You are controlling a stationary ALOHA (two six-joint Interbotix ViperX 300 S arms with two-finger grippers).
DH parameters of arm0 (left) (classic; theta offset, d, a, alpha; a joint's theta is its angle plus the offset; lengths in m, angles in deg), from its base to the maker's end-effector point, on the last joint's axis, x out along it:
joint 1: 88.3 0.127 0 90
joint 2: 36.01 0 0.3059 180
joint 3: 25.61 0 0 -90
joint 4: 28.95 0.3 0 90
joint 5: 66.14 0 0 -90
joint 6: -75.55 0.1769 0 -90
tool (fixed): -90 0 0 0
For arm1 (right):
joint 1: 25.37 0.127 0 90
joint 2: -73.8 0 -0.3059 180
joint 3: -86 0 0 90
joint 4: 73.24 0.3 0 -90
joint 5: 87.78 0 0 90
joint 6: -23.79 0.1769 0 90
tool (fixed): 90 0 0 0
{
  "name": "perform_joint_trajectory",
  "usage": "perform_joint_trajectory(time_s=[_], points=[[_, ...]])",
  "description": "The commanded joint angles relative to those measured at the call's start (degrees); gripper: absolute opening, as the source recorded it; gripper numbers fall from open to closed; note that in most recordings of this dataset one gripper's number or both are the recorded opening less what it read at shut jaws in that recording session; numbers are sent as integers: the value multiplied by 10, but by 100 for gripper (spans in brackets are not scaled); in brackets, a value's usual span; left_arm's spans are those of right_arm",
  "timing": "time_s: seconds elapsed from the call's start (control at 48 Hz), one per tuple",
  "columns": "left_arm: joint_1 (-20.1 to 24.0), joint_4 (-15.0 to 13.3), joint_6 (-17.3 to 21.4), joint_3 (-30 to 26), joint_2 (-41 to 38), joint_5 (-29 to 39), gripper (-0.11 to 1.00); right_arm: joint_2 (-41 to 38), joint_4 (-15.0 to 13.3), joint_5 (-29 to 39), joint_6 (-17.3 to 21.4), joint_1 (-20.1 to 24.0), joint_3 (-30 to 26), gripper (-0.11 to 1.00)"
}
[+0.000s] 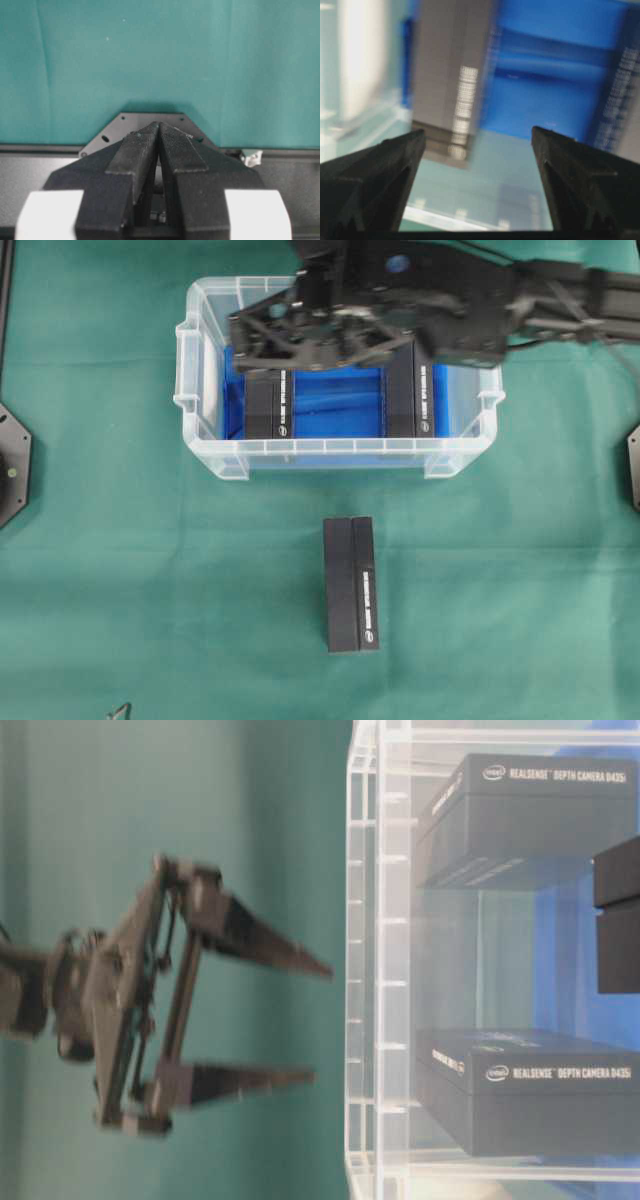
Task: Take the box out of the case with the right arm.
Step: 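Move the open right gripper over the left black box in the case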
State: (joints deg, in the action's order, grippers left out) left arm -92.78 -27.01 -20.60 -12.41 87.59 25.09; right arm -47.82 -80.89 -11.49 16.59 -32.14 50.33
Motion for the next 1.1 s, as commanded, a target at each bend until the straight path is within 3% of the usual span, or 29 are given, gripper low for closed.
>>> perform_joint_trajectory(time_s=[0.0, 0.396, 1.084], points=[[-2, -1, 1, -8, -1, -1, 0, -4, 1, -1, 0, 4, -46, 87], [-2, -1, 0, -10, -1, -1, 0, -47, 16, -4, 1, 5, -88, 87], [-2, -1, -1, -10, -2, 0, 0, -47, -6, -4, 2, 4, -88, 94]])
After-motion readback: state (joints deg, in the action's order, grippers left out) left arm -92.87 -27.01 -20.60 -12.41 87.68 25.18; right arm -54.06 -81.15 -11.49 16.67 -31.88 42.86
